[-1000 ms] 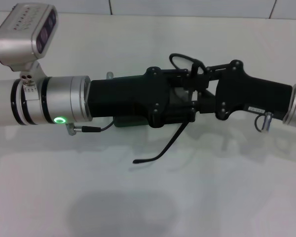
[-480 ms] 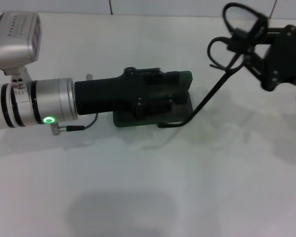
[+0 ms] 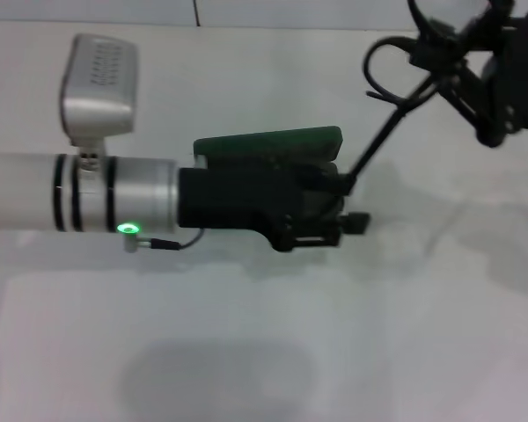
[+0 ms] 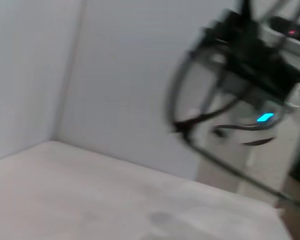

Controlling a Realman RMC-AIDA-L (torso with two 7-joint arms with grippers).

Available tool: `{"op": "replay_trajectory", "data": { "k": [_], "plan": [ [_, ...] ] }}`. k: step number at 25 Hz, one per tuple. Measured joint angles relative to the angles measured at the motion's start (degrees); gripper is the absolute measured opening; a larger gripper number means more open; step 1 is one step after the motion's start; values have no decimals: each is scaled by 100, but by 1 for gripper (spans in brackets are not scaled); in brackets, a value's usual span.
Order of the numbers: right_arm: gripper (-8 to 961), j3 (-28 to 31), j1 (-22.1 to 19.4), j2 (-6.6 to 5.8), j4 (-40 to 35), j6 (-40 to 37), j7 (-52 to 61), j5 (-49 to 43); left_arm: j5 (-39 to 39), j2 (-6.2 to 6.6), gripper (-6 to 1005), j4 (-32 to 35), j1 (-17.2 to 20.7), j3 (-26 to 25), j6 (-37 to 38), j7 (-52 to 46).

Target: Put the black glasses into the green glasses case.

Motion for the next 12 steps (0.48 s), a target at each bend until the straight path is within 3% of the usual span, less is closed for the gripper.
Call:
{"op": "replay_trajectory", "data": {
  "k": [3, 7, 12],
  "plan": [
    [102, 22, 98, 155, 23, 311, -6, 3, -56, -51, 600, -32, -191, 236, 208, 65],
    [102, -326, 405, 135, 229, 504, 87, -7, -468, -54, 602, -14, -283, 506, 501, 158],
    [102, -445, 454, 112, 284, 1006, 147, -257, -782, -3, 604, 18, -213, 442, 683, 202]
  ]
}}
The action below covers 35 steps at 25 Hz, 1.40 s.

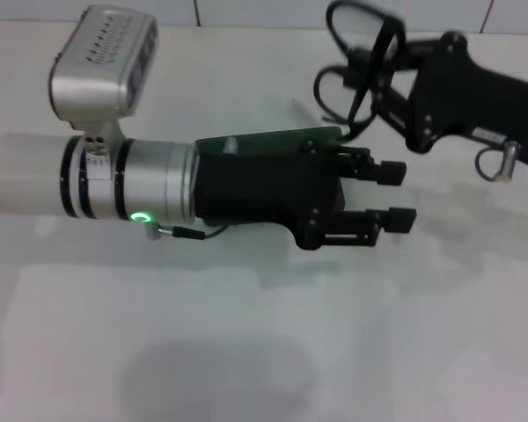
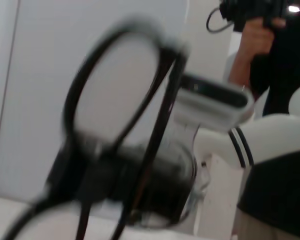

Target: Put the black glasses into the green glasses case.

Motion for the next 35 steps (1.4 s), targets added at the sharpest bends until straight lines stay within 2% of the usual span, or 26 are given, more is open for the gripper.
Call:
{"op": "replay_trajectory", "data": {
  "k": [6, 16, 28, 32, 35],
  "plan": [
    [101, 59, 1, -48, -51, 285, 122, -712, -85, 78, 606, 21, 105, -200, 34, 3],
    [101, 48, -48, -149, -50, 351, 139, -830, -86, 142, 610, 35, 119, -237, 37, 4],
    [102, 88, -83, -120, -72, 420, 201, -1186, -86, 166, 615, 36, 252, -405, 33, 4],
    [102, 527, -184, -85, -108, 511, 176, -1175, -76, 215, 617, 37, 372, -618, 28, 3],
    [102, 641, -264, -49, -242, 658, 145, -1191, -75, 264, 618, 37, 496, -878, 26, 4]
  ]
}}
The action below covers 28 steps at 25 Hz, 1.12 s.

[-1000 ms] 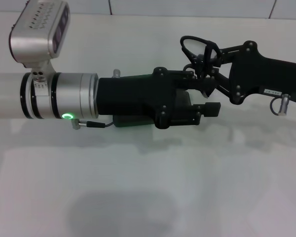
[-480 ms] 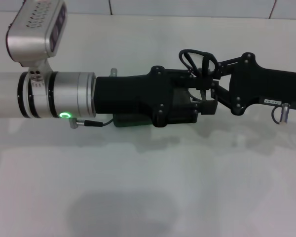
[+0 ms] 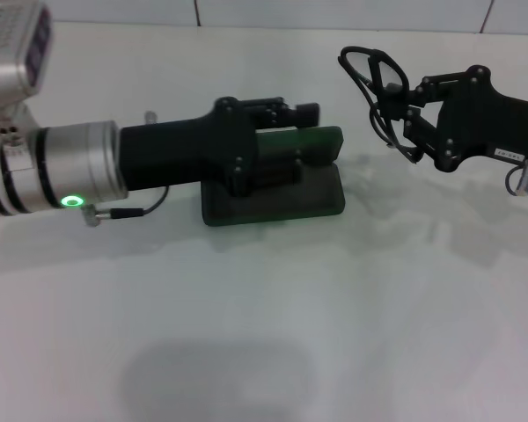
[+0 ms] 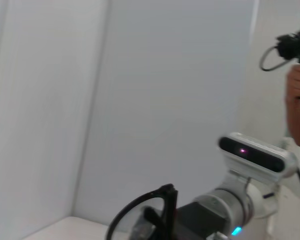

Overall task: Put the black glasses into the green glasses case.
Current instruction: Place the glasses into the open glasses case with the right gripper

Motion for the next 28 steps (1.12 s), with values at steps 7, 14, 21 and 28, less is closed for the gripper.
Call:
{"op": "replay_trajectory", "data": {
  "k": [7, 14, 21, 28],
  "plan": [
    [99, -265, 86, 64, -301, 230, 14, -640, -3, 24, 621, -5, 321, -881, -118, 152],
    [98, -1865, 13, 96, -1119, 1642, 81, -773, -13, -247, 624, -77, 501, -2364, -611, 348],
    [97, -3525, -313, 107, -2159, 3779, 153, -795, -19, -274, 627, -179, 447, -2587, -863, 384],
    [112, -4574, -305, 107, -2391, 5247, 160, -714, -16, -256, 630, -178, 317, -2570, -973, 332]
  ]
}}
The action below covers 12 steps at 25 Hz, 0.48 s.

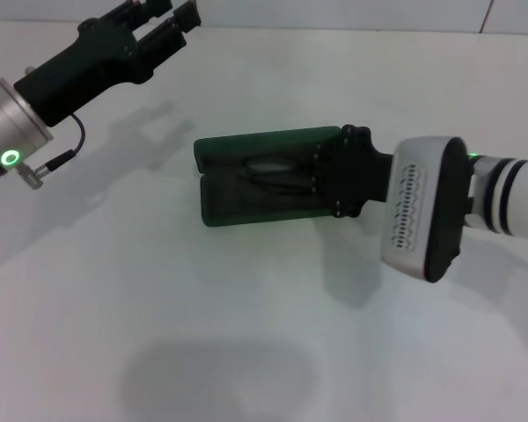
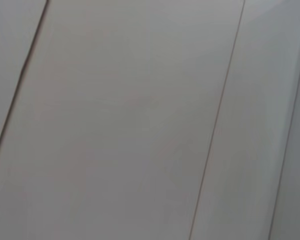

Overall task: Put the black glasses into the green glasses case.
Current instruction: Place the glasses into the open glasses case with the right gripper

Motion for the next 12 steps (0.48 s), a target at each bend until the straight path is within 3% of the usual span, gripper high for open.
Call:
{"op": "replay_trajectory", "data": {
  "k": [4, 12],
  "plan": [
    [121, -348, 38, 0, -19, 364, 22, 101, 41, 8, 631, 1, -86, 7, -51, -45],
    [151, -499, 37, 0, -94, 398, 84, 227, 125, 8, 635, 2, -150, 11, -116, -65]
  ]
}}
